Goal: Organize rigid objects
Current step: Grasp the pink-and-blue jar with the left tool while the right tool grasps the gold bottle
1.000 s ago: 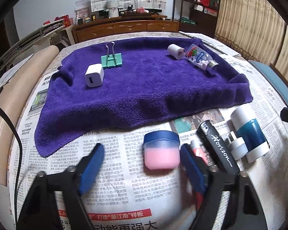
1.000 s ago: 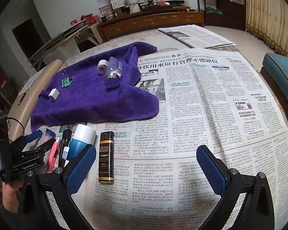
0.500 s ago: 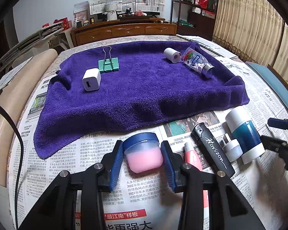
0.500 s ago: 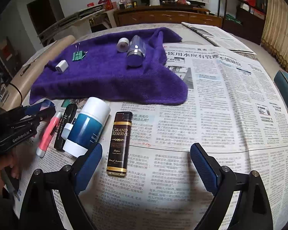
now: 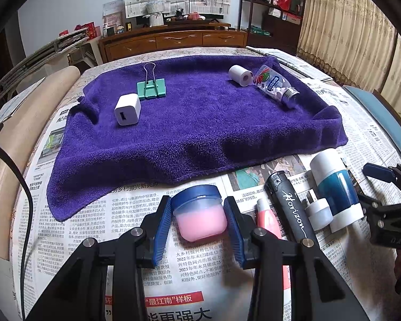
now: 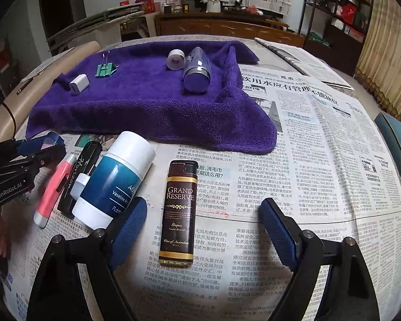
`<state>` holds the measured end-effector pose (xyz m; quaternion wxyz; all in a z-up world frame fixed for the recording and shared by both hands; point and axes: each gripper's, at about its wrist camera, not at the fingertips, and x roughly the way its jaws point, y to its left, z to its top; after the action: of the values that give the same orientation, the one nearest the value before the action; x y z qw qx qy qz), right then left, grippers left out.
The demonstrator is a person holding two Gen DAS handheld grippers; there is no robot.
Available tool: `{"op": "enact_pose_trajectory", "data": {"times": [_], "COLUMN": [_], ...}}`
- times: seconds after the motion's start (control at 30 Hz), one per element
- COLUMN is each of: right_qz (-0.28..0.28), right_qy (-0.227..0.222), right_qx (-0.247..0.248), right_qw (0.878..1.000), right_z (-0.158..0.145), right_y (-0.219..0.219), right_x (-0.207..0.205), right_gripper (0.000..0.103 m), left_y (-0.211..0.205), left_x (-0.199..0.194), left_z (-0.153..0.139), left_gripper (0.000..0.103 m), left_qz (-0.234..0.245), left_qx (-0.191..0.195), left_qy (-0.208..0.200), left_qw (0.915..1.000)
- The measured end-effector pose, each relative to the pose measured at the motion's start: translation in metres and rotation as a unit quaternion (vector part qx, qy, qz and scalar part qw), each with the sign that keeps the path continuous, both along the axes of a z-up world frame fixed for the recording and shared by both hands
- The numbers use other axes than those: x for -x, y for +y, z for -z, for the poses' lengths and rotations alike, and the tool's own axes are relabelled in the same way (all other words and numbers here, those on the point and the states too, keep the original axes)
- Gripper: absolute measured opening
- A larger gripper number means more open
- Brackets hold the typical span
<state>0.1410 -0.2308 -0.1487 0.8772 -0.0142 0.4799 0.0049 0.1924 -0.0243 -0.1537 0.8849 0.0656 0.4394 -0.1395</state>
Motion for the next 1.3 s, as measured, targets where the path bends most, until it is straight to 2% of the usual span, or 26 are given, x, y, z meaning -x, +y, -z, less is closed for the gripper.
{"op": "enact_pose_trajectory", "data": {"times": [0.1, 0.17, 0.27, 0.3, 0.37, 0.43, 0.77, 1.07, 1.3], "right_qz": [0.007, 0.003, -0.01, -0.012, -0.015, -0.01, -0.005, -0.01, -0.009], "right_qy": [-0.008, -0.01, -0.01, -0.008, -0.009, -0.005, -0.01, -0.019, -0.039], "right_qx": [0.001, 0.002, 0.004, 0.007, 0.012, -0.014, -0.016, -0.009, -0.015], "right_qw": [1.0, 1.0, 1.0, 1.0, 1.0, 1.0, 1.0, 1.0, 0.999], "right_z": [-0.003, -0.004, -0.006, -0.006, -0.007, -0.008, -0.019, -0.03, -0.054], "right_y": [0.001, 0.003, 0.011, 0.014, 0.016, 0.008, -0.003, 0.001, -0.003], "right_x": [-0.001, -0.002, 0.001, 0.002, 0.003, 0.003, 0.009, 0.011, 0.006], "right_gripper": [0.062, 0.054, 0.026, 0.023, 0.023, 0.023, 0.023, 0.023, 0.023], "left_y": [0.0, 0.0, 0.0, 0.0, 0.001, 0.003, 0.016, 0.02, 0.033], "left_x": [0.0, 0.0, 0.0, 0.0, 0.0, 0.0, 0.001, 0.009, 0.004], "left_z": [0.0, 0.0, -0.001, -0.001, 0.0, 0.0, -0.007, -0.028, -0.048], "left_gripper": [0.038, 0.038, 0.038, 0.038, 0.038, 0.038, 0.038, 0.038, 0.038], "left_qz": [0.0, 0.0, 0.0, -0.001, -0.003, -0.007, -0.019, -0.015, -0.026], "left_qx": [0.0, -0.001, -0.001, 0.0, 0.002, 0.005, 0.02, 0.014, 0.019], "left_qy": [0.0, 0.002, 0.002, 0.002, 0.002, 0.002, 0.003, -0.009, -0.015], "left_qw": [1.0, 1.0, 1.0, 1.0, 1.0, 1.0, 0.9996, 0.9998, 0.9994]}}
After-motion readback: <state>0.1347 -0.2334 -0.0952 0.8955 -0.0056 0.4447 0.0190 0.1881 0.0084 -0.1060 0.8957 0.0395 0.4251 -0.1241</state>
